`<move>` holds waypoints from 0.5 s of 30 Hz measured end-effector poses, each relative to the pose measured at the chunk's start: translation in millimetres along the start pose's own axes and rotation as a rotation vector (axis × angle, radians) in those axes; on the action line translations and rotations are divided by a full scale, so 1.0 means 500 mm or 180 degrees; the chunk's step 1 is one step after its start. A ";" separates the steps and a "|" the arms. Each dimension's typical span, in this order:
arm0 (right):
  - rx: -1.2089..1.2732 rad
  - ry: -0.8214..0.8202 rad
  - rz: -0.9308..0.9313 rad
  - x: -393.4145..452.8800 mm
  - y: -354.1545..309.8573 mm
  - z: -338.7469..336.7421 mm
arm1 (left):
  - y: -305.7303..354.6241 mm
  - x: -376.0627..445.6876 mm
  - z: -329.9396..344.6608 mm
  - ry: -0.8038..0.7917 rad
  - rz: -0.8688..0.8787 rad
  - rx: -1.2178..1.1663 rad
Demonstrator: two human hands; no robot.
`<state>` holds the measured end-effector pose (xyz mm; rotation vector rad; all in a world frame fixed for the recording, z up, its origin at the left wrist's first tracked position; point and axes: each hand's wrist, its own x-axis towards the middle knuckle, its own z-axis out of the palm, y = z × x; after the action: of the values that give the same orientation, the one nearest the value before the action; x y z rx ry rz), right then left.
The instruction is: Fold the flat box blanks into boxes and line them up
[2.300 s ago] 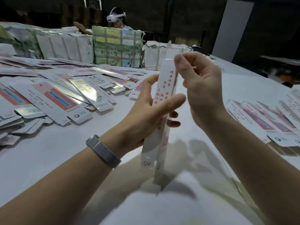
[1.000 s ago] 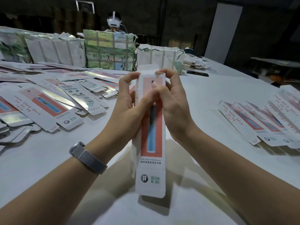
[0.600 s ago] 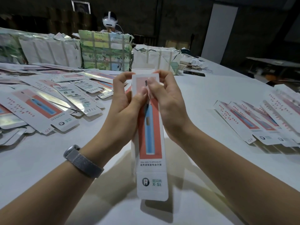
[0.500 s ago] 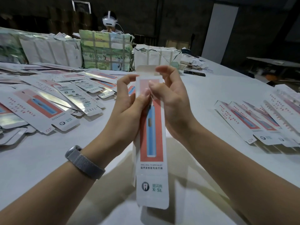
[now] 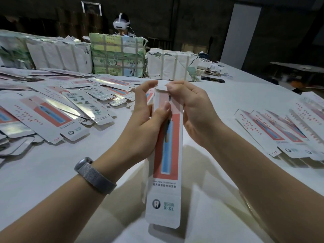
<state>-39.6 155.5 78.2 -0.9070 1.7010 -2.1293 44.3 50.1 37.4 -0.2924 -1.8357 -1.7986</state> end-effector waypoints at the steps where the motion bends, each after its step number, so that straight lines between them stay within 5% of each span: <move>1: -0.0058 -0.0035 0.0036 0.000 0.001 -0.003 | 0.002 -0.001 -0.002 -0.0075 -0.0005 0.0071; 15: -0.0668 -0.0088 -0.0005 0.010 -0.022 -0.035 | 0.014 -0.008 -0.010 -0.0334 -0.0143 0.0283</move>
<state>-52.3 169.4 87.9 -0.9880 1.9372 -1.9560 52.3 46.7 41.1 -0.3196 -2.0037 -1.7553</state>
